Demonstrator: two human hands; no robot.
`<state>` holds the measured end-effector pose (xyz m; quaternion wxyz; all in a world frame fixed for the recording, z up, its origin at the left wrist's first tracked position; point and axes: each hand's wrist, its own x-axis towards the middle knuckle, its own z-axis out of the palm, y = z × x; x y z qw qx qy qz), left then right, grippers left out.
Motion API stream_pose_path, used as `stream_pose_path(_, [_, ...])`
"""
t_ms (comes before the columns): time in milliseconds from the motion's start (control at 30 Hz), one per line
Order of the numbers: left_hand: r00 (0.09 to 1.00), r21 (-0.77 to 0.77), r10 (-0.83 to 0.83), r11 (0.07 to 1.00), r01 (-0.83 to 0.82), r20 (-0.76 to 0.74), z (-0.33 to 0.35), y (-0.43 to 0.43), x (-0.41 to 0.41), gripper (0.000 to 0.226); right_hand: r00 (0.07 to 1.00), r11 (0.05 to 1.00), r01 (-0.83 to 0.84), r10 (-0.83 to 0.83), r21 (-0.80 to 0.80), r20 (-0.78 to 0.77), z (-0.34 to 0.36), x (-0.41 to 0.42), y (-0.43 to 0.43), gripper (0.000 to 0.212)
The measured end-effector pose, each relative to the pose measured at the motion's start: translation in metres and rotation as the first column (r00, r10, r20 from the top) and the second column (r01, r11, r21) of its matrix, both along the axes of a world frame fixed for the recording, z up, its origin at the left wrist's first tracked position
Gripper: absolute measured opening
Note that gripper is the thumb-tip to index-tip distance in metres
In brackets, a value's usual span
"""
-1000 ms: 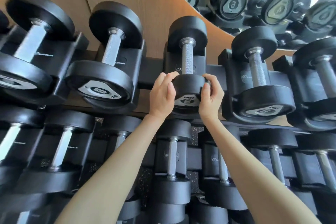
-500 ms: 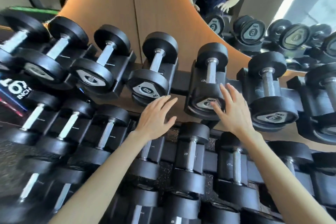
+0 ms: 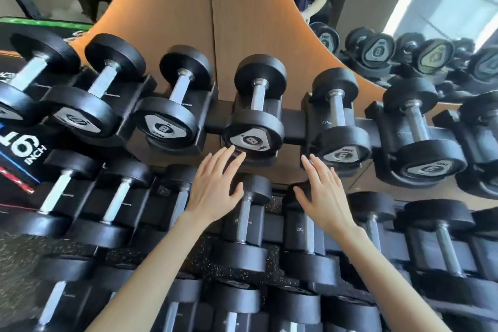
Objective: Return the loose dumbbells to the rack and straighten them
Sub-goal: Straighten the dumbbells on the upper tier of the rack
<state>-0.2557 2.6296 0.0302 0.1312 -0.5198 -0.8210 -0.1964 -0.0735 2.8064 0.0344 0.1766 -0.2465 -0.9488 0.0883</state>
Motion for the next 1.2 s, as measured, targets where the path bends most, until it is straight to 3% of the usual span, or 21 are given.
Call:
stream_pose_path(133, [0.997,0.009,-0.074,0.997,0.074,0.006,-0.007,-0.017,-0.037,0.061,0.997,0.997,0.057,-0.054,-0.048,0.062,-0.012,-0.019,-0.034,0.067])
stream_pose_path(300, [0.986,0.034,-0.165,0.986,0.165,-0.027,0.003,-0.018,-0.085,0.061,0.989,0.986,0.144,-0.141,-0.090,0.034,0.002,-0.046,-0.051,0.068])
stream_pose_path(467, [0.961,0.052,-0.272,0.960,0.274,-0.043,0.024,0.016,-0.108,0.060,0.988,0.987,0.154,-0.155,-0.035,-0.022,0.027,-0.067,-0.037,0.067])
stream_pose_path(600, [0.940,0.072,-0.341,0.937,0.342,-0.036,0.030,0.053,-0.112,0.062,0.985,0.983,0.156,-0.162,-0.099,-0.053,0.030,-0.082,-0.014,0.064])
stream_pose_path(700, [0.926,0.100,-0.376,0.921,0.377,-0.026,0.035,0.085,-0.112,0.061,0.978,0.934,0.115,-0.167,-0.337,-0.128,0.023,-0.101,0.007,0.055])
stream_pose_path(767, [0.918,0.157,-0.395,0.908,0.387,0.023,0.036,0.102,-0.109,0.057,0.961,0.823,0.040,-0.188,-0.566,-0.204,0.015,-0.113,0.019,0.048])
stream_pose_path(833, [0.918,0.267,-0.397,0.886,0.379,0.017,0.031,0.112,-0.106,0.048,0.934,0.714,-0.051,-0.214,-0.699,-0.286,0.005,-0.122,0.026,0.041])
stream_pose_path(933, [0.931,0.433,-0.357,0.829,0.354,-0.077,0.018,0.121,-0.109,0.045,0.884,0.654,-0.172,-0.228,-0.737,-0.408,-0.015,-0.134,0.033,0.039])
stream_pose_path(1033, [0.932,0.487,-0.336,0.796,0.359,-0.139,0.006,0.125,-0.116,0.049,0.818,0.664,-0.252,-0.242,-0.704,-0.521,-0.030,-0.149,0.037,0.030])
stream_pose_path(1200, [0.921,0.592,-0.384,0.727,0.348,-0.070,-0.008,0.122,-0.128,0.055,0.779,0.716,-0.302,-0.196,-0.630,-0.596,-0.022,-0.168,0.038,0.009])
